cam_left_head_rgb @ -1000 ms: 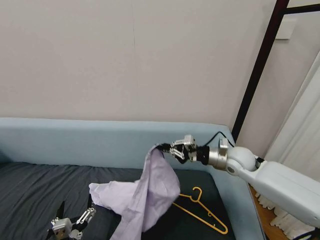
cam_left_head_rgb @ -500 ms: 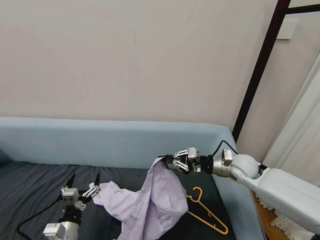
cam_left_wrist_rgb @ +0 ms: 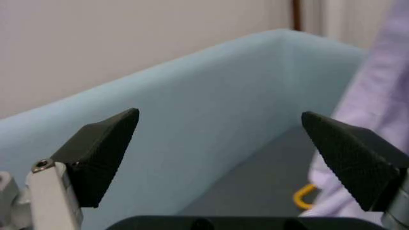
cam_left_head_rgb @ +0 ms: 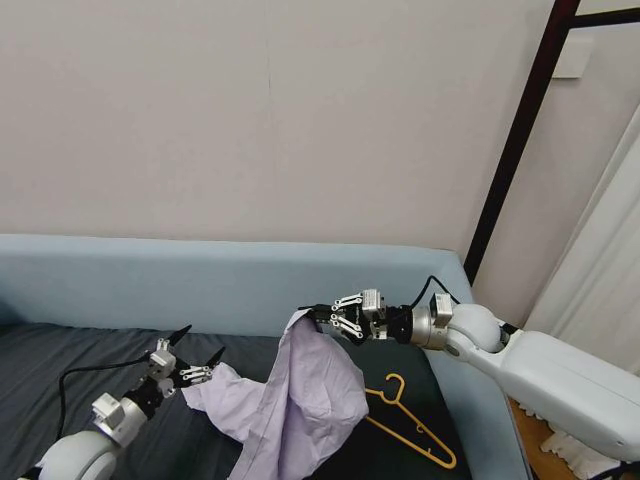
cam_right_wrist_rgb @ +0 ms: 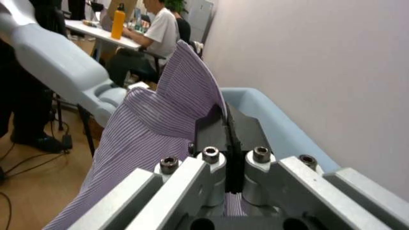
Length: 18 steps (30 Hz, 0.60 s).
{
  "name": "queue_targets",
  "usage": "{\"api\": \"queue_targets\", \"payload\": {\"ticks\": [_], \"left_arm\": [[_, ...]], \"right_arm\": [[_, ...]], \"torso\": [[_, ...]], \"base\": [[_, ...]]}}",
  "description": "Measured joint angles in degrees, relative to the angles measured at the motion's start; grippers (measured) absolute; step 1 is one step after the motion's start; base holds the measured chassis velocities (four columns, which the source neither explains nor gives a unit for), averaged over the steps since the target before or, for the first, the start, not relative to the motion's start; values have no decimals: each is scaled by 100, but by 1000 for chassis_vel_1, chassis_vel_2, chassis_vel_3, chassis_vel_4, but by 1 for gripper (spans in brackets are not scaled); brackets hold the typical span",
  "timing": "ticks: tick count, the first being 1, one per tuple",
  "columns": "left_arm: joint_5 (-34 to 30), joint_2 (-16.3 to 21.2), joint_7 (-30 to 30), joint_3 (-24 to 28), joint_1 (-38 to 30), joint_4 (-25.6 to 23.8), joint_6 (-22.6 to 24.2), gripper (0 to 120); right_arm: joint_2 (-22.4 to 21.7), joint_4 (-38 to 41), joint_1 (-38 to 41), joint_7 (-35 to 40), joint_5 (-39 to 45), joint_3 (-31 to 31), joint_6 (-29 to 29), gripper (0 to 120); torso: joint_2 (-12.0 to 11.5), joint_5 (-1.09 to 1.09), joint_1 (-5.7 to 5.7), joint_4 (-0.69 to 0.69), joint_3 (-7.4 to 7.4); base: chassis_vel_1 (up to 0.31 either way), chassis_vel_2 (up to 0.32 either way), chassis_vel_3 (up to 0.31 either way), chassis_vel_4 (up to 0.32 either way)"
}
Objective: Pick up the clothes from the sofa and hang them on the clothes hanger.
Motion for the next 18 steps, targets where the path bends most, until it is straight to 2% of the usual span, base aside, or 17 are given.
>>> {"api": "queue_targets", "payload": {"ticks": [3,4,6,9,11,14,16,18], "left_arm": [[-310,-84,1148,645,-873,697,-197,100],[-310,-84,1148,645,-873,697,-197,100],[-406,-199,1649,1075,-1427,1124,-201,100],[-425,-440,2321,1811,-2167,1743,-191,100],[-421,-509,2483,1947,-2303,1872,-185,100],[-346,-868,3167,2394,-2855,2414,-61,98],[-266,-960,3288,2458,-2984,2567,-42,98],[-87,-1148,3512,2587,-3295,2932,-26,98]], "right_arm": [[-71,119,1,14,34,5,0,0],[-71,119,1,14,34,5,0,0],[-120,203,-4,41,54,34,-6,0],[-181,310,-53,82,60,77,-18,0],[-198,339,-66,89,60,82,-20,0],[-262,460,-108,95,60,99,-24,0],[-278,481,-113,95,59,102,-26,0],[-316,533,-127,96,59,108,-26,0]], "torso": [[0,-2,1,0,0],[0,-2,1,0,0],[0,0,1,5,0],[0,-2,1,3,0],[-1,-2,1,2,0],[0,-1,1,2,0],[0,-2,1,2,0],[0,-2,1,3,0]], "base": [[0,0,0,0],[0,0,0,0],[0,0,0,0],[0,0,0,0],[0,0,0,0],[0,0,0,0],[0,0,0,0],[0,0,0,0]]}}
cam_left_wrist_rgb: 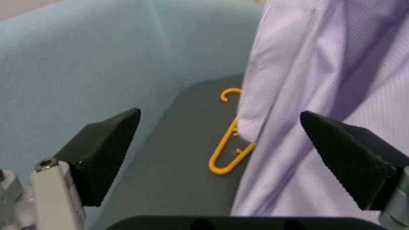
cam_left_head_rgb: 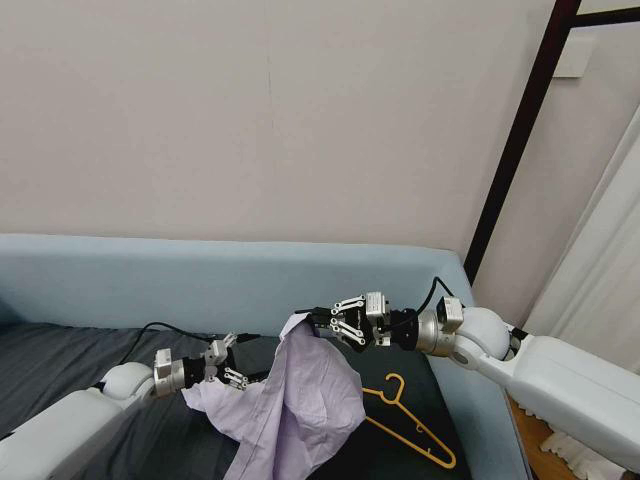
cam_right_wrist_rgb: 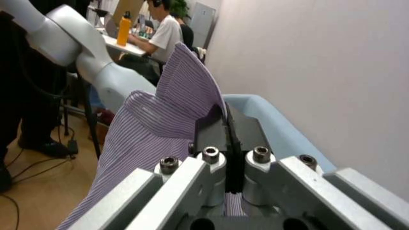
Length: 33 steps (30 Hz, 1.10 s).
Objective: Pick up the clothes from the sofa and hang them on the clothes hanger.
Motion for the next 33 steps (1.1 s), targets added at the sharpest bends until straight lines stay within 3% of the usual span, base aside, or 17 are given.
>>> {"api": "queue_targets", "payload": {"ticks": [6,12,21,33], "left_arm": [[226,-400,340,319,-751,804,-53,98],[347,-593,496,540,-997,1040,-128,99],[723,-1288,798,592,-1127,1677,-421,100],[1013,-1649,1167,671,-1285,2060,-594,97]], "right_arm": [[-79,107,-48,0,9,38,-1,0],[-88,167,-64,5,26,67,-3,0],[-193,143,-190,28,-33,138,-1,0],[-212,212,-178,67,40,140,9,0]], "torso": [[0,1,0,0,-1],[0,1,0,1,0],[1,0,-1,-2,0],[1,0,-1,0,-1]], "base": [[0,0,0,0],[0,0,0,0],[0,0,0,0],[0,0,0,0]]}}
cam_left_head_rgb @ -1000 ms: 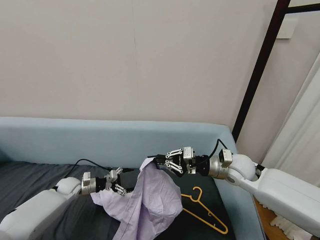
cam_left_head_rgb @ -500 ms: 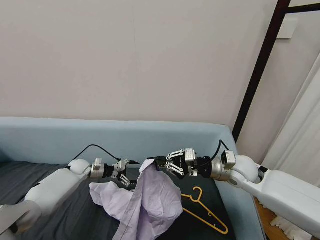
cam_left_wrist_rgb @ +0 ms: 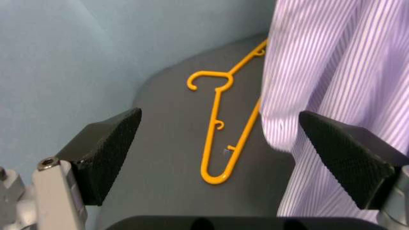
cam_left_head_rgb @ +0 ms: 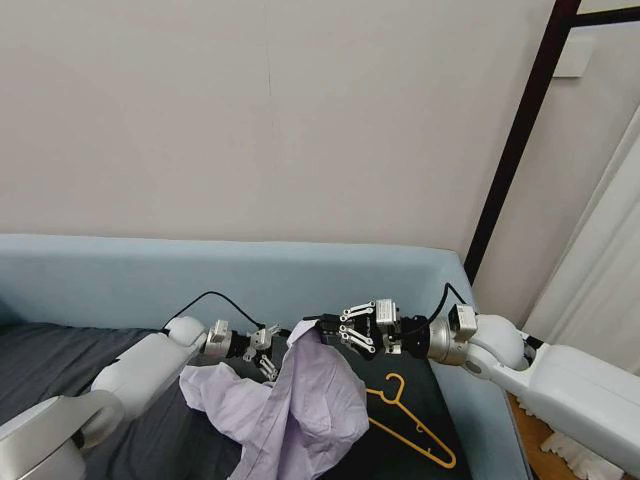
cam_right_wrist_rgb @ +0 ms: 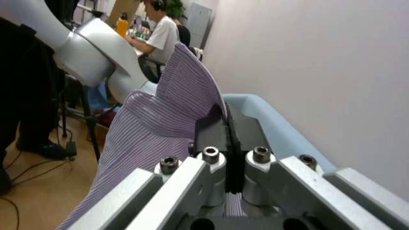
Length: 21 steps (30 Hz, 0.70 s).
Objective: Pick up the clothes from the sofa and hang them on the clothes hanger.
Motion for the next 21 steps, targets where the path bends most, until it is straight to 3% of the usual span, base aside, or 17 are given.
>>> {"api": "queue_targets", "payload": {"ticks": [10,14,18,20,21], "left_arm": [[56,-145,144,104,5,28,-85,96],[-55,-162,179,121,32,34,-137,87],[-147,-174,235,145,103,63,-237,67],[-154,-172,256,154,108,63,-242,66],[-158,-162,309,174,120,63,-251,59]], "right_arm": [[9,30,10,54,-3,-12,-6,0],[10,24,14,78,-21,-27,-6,0],[65,-6,57,163,-25,-42,-10,0],[72,-12,61,172,-25,-44,-10,0],[85,-20,67,190,-25,-58,-11,0]], "torso": [[0,0,0,0,0],[0,0,0,-1,0],[0,-1,0,1,0],[0,-1,0,1,0],[0,-1,0,1,0]], "base": [[0,0,0,0],[0,0,0,0],[0,0,0,0],[0,0,0,0],[0,0,0,0]]}}
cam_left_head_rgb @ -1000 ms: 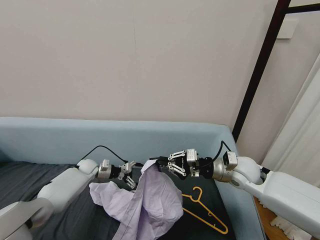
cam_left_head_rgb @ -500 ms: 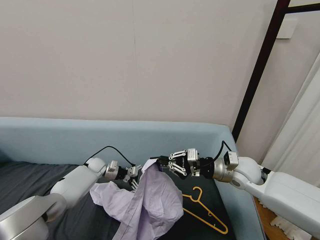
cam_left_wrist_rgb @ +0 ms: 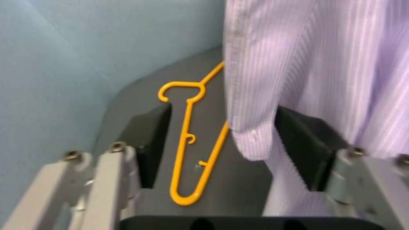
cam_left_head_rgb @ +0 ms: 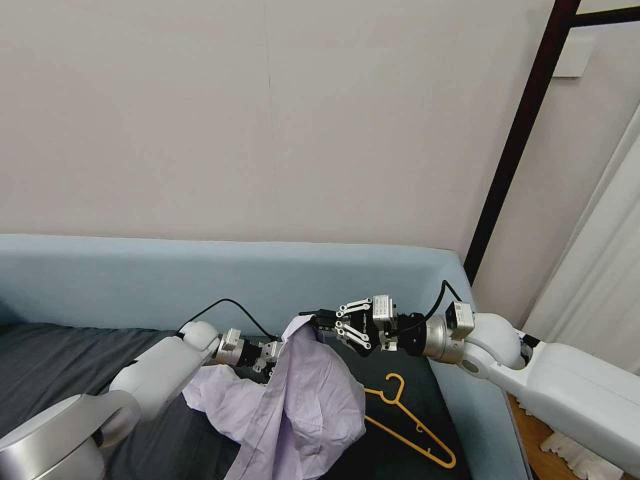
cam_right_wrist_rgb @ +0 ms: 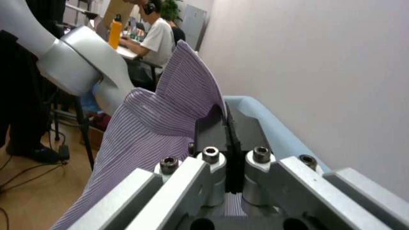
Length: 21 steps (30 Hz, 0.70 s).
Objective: Pick up the clothes from the sofa and hang them on the clothes hanger.
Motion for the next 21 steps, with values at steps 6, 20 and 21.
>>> {"api": "queue_targets", "payload": {"ticks": [6,20,21], "left_arm": [[1,4,16,68,17,-18,-23,37],[-1,76,26,80,92,-144,-66,0],[1,85,12,46,107,-151,-71,0]], "right_arm": [[4,33,-9,86,-6,-65,-2,0],[-17,63,-41,139,-10,-98,-2,0],[-12,38,-50,140,-23,-98,2,0]], "torso": [[0,0,0,-1,0],[0,0,0,0,0],[0,0,0,0,0]], "base": [[0,0,0,0],[0,0,0,0],[0,0,0,0]]}}
